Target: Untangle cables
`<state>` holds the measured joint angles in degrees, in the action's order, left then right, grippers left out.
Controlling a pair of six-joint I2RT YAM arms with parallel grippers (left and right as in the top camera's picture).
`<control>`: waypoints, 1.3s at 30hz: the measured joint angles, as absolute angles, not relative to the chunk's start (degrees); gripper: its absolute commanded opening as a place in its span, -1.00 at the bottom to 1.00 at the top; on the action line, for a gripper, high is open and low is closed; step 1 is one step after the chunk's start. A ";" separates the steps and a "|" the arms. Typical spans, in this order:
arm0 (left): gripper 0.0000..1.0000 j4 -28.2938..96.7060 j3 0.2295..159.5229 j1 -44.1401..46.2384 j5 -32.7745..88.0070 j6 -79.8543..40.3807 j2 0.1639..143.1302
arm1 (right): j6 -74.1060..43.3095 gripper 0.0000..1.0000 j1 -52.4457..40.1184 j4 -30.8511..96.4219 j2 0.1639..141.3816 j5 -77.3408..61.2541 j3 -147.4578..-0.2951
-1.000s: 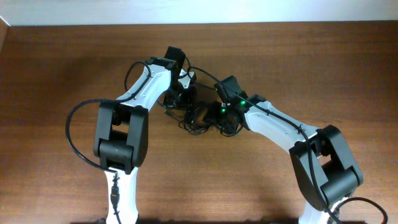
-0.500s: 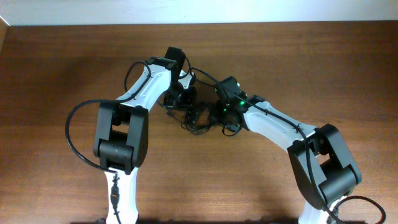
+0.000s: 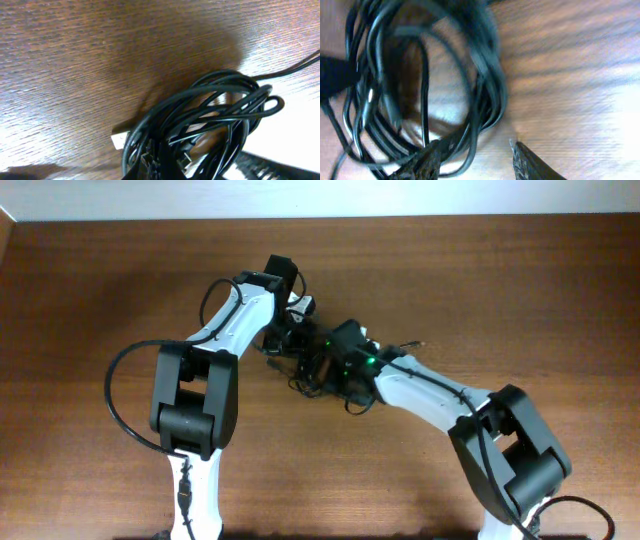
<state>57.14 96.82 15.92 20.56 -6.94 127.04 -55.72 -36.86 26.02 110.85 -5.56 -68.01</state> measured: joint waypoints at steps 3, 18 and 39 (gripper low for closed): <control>-1.00 57.14 96.82 15.40 20.51 -6.92 127.04 | -56.36 -0.39 -38.83 24.27 110.85 -4.95 -67.70; -1.00 56.99 96.79 15.40 20.53 -6.92 126.96 | -48.25 -0.25 -40.82 24.40 104.79 -2.79 -68.20; -1.00 56.75 96.77 15.05 20.49 -7.84 126.96 | -66.08 -0.52 -33.45 7.84 116.40 -13.89 -68.88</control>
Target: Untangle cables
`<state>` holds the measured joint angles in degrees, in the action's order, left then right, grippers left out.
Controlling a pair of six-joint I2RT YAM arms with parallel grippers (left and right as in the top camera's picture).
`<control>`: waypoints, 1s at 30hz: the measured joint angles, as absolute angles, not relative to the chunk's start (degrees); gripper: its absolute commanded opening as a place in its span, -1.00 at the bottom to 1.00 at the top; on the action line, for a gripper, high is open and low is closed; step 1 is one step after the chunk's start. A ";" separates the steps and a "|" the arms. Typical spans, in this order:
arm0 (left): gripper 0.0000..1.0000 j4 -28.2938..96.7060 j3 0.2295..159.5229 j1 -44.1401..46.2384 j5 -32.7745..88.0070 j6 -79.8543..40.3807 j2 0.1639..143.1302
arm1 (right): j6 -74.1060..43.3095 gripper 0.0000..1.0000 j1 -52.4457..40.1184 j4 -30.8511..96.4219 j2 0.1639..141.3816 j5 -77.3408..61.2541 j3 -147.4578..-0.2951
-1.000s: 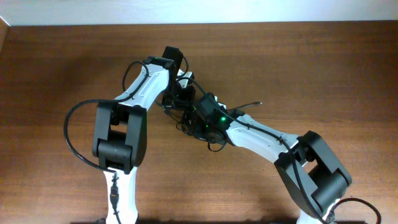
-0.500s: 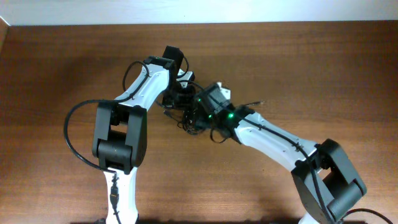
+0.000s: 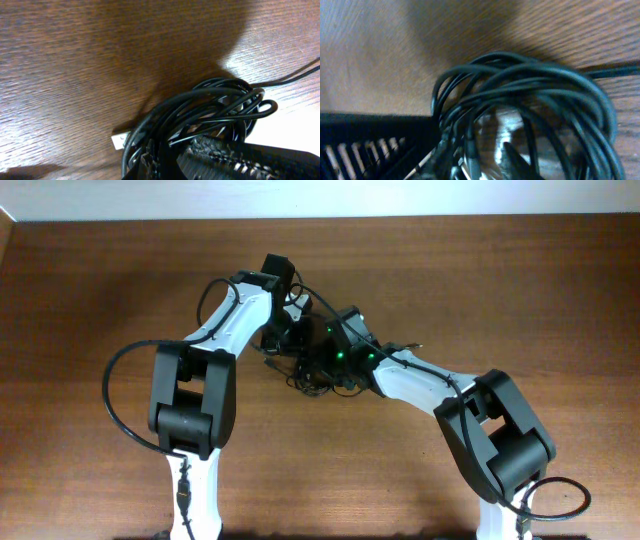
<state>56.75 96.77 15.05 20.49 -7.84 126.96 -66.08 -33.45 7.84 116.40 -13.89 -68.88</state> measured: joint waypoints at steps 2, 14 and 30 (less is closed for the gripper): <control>-1.00 56.82 96.77 14.70 20.49 -8.45 126.96 | -67.85 -0.56 -32.34 7.38 116.73 -15.40 -68.90; -1.00 56.93 96.77 14.33 20.14 -8.88 126.93 | -71.68 -0.56 -31.33 1.32 119.92 -18.09 -69.65; -1.00 56.93 96.77 14.17 19.88 -8.88 126.93 | -69.63 -0.69 -34.35 7.57 119.55 -11.38 -71.75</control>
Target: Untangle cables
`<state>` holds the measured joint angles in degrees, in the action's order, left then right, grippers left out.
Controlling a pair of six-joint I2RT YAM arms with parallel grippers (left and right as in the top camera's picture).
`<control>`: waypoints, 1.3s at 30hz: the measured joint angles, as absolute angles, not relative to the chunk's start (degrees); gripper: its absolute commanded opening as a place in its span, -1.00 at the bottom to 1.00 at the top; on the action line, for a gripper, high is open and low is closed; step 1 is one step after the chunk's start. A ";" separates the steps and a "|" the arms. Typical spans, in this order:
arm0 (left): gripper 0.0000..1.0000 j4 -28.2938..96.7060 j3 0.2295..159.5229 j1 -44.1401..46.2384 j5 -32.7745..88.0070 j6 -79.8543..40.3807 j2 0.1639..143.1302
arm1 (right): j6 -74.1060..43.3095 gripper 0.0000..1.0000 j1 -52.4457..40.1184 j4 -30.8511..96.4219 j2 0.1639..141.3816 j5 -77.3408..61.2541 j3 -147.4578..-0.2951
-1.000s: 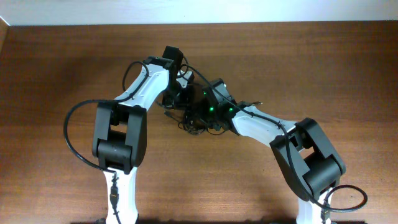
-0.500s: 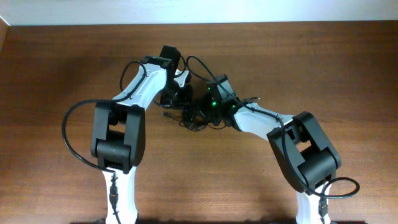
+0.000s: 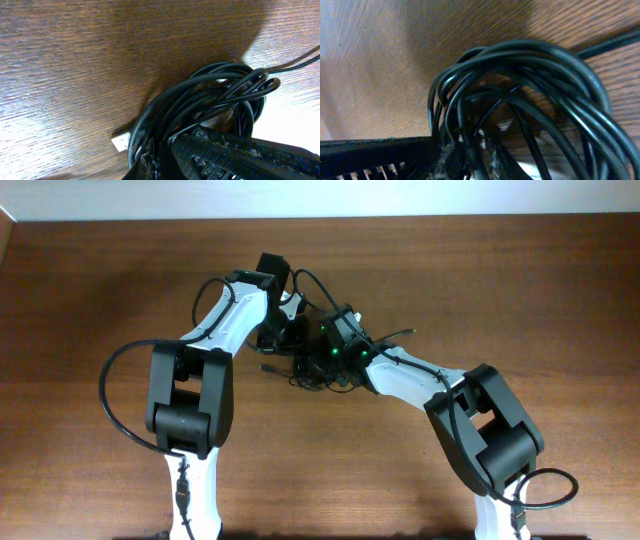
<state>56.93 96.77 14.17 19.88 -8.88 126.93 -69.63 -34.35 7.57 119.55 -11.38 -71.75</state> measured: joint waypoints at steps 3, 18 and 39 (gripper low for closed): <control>-1.00 56.93 96.77 14.17 19.88 -8.88 126.96 | -67.77 -0.92 -34.87 8.14 119.52 -8.95 -71.79; -1.00 56.90 96.77 14.44 20.29 -8.88 126.93 | -55.33 -0.92 -27.51 10.28 112.27 -23.46 -69.84; -1.00 56.53 96.77 14.44 20.34 -8.88 126.96 | -54.65 -0.92 -20.27 20.21 111.44 -14.50 -69.78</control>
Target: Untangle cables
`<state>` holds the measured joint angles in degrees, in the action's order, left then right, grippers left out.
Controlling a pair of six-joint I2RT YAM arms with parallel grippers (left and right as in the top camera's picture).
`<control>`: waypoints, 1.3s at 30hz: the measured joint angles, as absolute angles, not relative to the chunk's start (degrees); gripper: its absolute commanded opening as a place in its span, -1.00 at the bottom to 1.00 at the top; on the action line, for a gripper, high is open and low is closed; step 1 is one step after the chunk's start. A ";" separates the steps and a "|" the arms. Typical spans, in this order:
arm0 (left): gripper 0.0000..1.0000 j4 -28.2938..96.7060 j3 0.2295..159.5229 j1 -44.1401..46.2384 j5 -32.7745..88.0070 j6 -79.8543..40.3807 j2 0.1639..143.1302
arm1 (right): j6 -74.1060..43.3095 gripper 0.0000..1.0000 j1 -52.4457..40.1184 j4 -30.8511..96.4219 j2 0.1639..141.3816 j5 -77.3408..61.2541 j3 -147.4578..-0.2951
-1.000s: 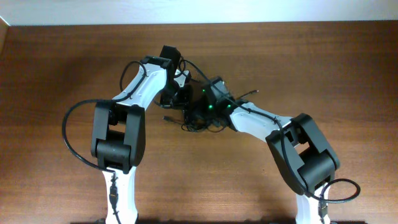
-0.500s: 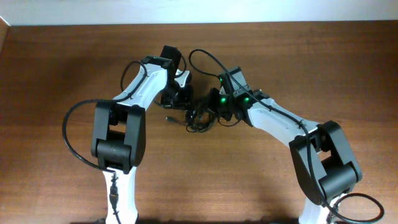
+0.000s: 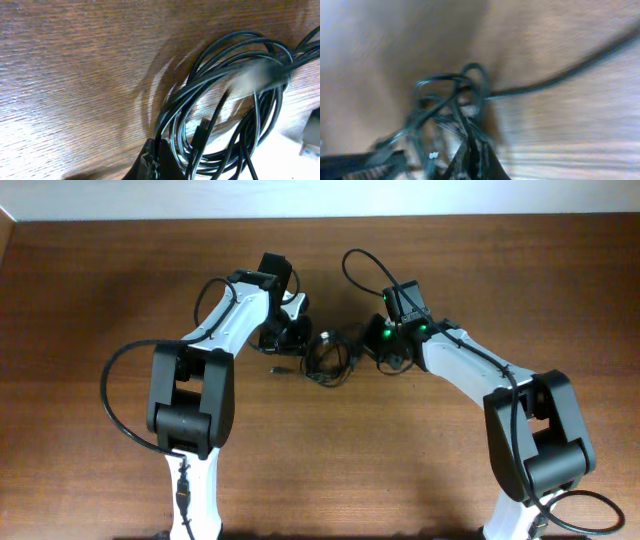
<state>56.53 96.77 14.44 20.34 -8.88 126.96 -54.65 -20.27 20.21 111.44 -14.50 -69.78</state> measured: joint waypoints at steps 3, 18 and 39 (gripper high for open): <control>-1.00 56.51 96.77 14.44 20.34 -8.91 126.96 | -54.26 -0.92 -20.23 24.08 111.42 -8.69 -69.78; -1.00 56.51 96.77 14.44 20.32 -8.91 126.96 | -57.28 -0.39 -20.10 8.88 111.44 -10.72 -69.30; -0.88 56.75 96.77 14.44 20.29 -9.08 126.96 | -53.56 -0.54 -22.72 17.89 111.46 -10.63 -69.23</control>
